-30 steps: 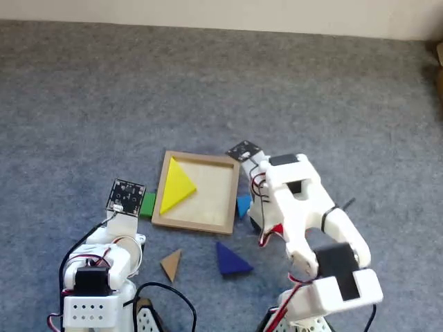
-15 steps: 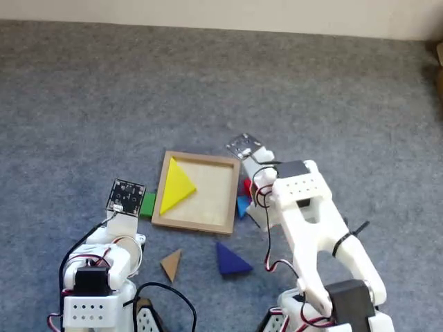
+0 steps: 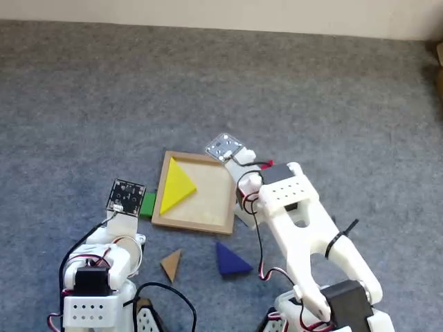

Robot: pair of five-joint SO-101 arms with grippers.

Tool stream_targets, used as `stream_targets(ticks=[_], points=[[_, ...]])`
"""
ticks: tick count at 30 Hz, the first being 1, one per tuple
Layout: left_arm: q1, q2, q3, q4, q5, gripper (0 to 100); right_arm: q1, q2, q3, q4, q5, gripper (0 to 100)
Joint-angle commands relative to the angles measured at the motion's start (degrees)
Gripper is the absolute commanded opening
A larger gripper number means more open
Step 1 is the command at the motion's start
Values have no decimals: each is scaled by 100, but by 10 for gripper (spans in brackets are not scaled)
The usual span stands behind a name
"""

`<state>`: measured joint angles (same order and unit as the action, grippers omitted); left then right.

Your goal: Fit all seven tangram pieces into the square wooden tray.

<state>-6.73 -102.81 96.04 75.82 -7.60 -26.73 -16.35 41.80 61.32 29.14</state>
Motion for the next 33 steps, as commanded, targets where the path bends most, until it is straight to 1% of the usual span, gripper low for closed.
stream_targets(ticks=[1, 4, 6, 11, 13, 23, 29, 30, 33], points=[[-75, -207, 119, 26, -9, 6, 92, -251, -295, -514, -316, 128], [-75, -207, 119, 26, -9, 6, 242, -251, -303, -866, -1257, 132], [-75, -207, 119, 26, -9, 6, 242, -251, -303, -954, -1609, 153], [-75, -207, 119, 26, -9, 6, 242, -224, -426, -989, -2127, 306], [-75, -207, 119, 26, -9, 6, 242, -57, -549, -989, -2154, 333], [-75, -207, 119, 26, -9, 6, 277, 1868, -1921, -954, -2154, 333], [-75, -207, 119, 26, -9, 6, 391, 2536, -2158, -963, -2145, 333], [-75, -207, 119, 26, -9, 6, 418, 2633, -2158, -971, -2110, 332], [-75, -207, 119, 26, -9, 6, 488, 2853, -2158, -971, -1600, 332]])
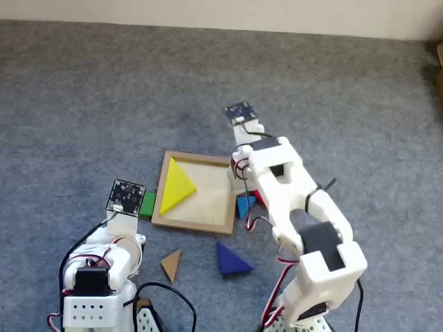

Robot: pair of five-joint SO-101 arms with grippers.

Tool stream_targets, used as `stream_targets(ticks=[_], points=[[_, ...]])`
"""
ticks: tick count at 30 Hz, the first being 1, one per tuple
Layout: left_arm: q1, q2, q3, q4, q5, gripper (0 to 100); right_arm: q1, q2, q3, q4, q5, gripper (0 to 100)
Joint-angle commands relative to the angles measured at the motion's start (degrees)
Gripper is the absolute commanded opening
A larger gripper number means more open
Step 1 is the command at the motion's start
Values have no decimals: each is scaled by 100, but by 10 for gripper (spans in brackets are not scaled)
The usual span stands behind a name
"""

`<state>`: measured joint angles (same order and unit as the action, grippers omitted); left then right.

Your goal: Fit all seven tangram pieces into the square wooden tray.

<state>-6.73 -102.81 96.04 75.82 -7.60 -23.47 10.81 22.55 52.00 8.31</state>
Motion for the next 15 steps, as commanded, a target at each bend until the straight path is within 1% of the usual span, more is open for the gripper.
stream_targets(ticks=[1, 3, 8, 15], points=[[-75, -207, 119, 26, -9, 6, 171, 198, -233, -40, 554, 331], [-75, -207, 119, 26, -9, 6, 180, 268, -233, -40, 571, 320], [-75, -207, 119, 26, -9, 6, 180, 295, -233, -40, 589, 234], [-75, -207, 119, 26, -9, 6, 242, 295, -224, -48, 941, 198]])
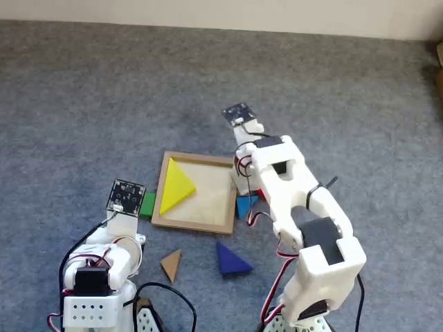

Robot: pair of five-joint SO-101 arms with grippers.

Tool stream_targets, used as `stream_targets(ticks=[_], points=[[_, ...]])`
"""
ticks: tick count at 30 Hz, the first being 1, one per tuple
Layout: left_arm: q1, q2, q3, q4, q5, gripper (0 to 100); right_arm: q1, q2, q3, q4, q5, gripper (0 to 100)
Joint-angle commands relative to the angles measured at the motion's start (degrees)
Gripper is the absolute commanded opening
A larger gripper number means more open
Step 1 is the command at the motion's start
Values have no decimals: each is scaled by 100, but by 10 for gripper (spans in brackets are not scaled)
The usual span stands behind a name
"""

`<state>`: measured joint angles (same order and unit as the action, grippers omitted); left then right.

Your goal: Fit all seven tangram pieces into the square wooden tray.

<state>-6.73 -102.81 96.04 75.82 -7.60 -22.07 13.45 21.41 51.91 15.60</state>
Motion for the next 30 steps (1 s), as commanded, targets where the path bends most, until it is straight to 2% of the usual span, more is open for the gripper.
stream_targets(ticks=[1, 9, 17, 30], points=[[-75, -207, 119, 26, -9, 6, 145, 31, -110, -40, 211, 187], [-75, -207, 119, 26, -9, 6, 295, -13, -127, -48, 378, 163], [-75, -207, 119, 26, -9, 6, 277, -875, -84, -57, 431, 162], [-75, -207, 119, 26, -9, 6, 312, -945, -66, -48, 422, 148]])
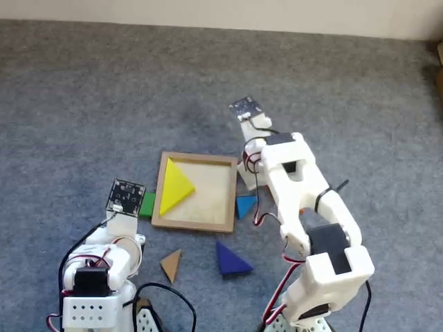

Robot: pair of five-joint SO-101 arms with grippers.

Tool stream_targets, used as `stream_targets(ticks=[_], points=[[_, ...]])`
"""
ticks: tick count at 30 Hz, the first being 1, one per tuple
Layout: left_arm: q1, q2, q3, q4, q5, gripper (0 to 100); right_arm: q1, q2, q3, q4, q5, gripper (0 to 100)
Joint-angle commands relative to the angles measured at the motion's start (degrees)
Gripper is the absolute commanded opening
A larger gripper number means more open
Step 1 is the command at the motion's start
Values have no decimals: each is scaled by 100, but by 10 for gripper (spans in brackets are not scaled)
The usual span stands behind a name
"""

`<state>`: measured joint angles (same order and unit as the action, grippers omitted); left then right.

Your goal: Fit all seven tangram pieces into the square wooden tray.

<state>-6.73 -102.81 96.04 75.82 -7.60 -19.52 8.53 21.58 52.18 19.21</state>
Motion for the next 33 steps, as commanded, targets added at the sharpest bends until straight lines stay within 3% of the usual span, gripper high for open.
stream_targets(ticks=[1, 11, 22, 25, 28, 33], points=[[-75, -207, 119, 26, -9, 6, 57, -453, -92, -75, 62, 138], [-75, -207, 119, 26, -9, 6, -154, -1200, -92, -48, 88, 128], [-75, -207, 119, 26, -9, 6, -1560, -2343, 171, 48, 299, 128], [-75, -207, 119, 26, -9, 6, -1314, -2229, 163, 31, 264, 128], [-75, -207, 119, 26, -9, 6, -901, -2018, 119, 31, -308, 156], [-75, -207, 119, 26, -9, 6, -382, -1323, -40, -48, -1248, 352]])
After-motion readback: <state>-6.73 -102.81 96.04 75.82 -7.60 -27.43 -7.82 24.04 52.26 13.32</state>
